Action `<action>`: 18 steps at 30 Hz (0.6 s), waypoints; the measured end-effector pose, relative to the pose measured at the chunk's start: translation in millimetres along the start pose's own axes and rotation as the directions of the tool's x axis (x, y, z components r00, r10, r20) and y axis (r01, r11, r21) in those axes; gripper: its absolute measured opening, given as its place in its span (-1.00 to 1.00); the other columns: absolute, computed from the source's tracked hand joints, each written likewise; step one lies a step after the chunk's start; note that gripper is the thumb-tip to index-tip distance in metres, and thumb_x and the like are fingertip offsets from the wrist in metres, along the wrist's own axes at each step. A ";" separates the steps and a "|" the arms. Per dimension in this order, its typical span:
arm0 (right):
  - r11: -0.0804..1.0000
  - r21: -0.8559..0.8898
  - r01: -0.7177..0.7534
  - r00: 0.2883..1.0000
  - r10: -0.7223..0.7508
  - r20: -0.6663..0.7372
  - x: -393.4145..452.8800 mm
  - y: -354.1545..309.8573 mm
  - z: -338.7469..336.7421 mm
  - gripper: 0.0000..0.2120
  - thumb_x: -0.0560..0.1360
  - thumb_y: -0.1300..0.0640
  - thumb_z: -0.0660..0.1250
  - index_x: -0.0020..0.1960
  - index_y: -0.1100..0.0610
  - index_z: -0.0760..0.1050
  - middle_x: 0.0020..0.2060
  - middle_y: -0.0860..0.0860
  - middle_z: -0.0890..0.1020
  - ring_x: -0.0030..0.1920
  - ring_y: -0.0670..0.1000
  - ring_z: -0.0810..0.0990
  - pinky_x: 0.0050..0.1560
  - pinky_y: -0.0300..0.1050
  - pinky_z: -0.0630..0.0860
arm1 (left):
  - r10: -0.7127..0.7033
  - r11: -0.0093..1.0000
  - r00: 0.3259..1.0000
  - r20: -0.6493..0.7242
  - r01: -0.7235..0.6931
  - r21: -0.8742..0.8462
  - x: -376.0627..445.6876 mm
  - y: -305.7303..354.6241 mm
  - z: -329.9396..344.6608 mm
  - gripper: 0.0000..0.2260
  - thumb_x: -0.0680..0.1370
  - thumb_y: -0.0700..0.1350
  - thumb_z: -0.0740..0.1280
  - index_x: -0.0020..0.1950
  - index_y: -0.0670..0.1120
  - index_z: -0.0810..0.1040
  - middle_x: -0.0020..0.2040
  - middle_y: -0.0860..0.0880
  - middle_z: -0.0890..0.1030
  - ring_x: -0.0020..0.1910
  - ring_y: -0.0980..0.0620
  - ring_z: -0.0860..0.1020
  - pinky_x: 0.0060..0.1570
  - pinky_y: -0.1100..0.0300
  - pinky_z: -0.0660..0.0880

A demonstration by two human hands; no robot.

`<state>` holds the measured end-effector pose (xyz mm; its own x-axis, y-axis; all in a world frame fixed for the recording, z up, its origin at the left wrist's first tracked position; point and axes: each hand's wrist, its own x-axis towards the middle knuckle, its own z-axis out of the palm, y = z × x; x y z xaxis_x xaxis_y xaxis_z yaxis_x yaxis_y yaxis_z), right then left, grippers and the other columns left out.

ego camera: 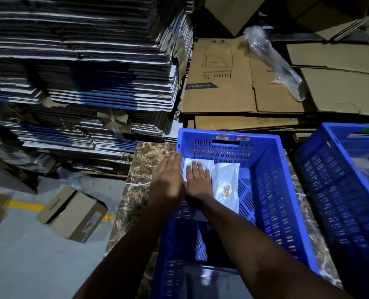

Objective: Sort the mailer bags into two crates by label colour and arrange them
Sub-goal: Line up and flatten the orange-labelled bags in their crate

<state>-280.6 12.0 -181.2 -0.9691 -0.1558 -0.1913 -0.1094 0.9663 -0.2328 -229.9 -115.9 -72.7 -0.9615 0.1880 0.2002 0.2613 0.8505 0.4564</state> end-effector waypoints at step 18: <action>0.973 0.075 -0.218 0.968 0.225 -0.113 -4.9 6.6 17.2 -0.34 0.63 -0.13 -0.04 0.63 0.09 -0.14 0.59 0.28 -0.08 0.59 0.27 -0.11 0.49 0.37 -0.27 | -0.050 0.998 0.999 -0.018 0.050 0.026 1.3 2.9 2.1 -0.42 0.54 -0.09 -0.02 0.57 -0.16 0.23 0.55 -0.11 0.30 0.56 -0.10 0.19 0.52 -0.05 0.19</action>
<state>-272.8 15.6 -198.3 -0.9875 0.0900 -0.1298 0.1211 0.9589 -0.2565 -230.6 -112.1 -72.9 -0.9718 0.1367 0.1923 0.2103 0.8714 0.4432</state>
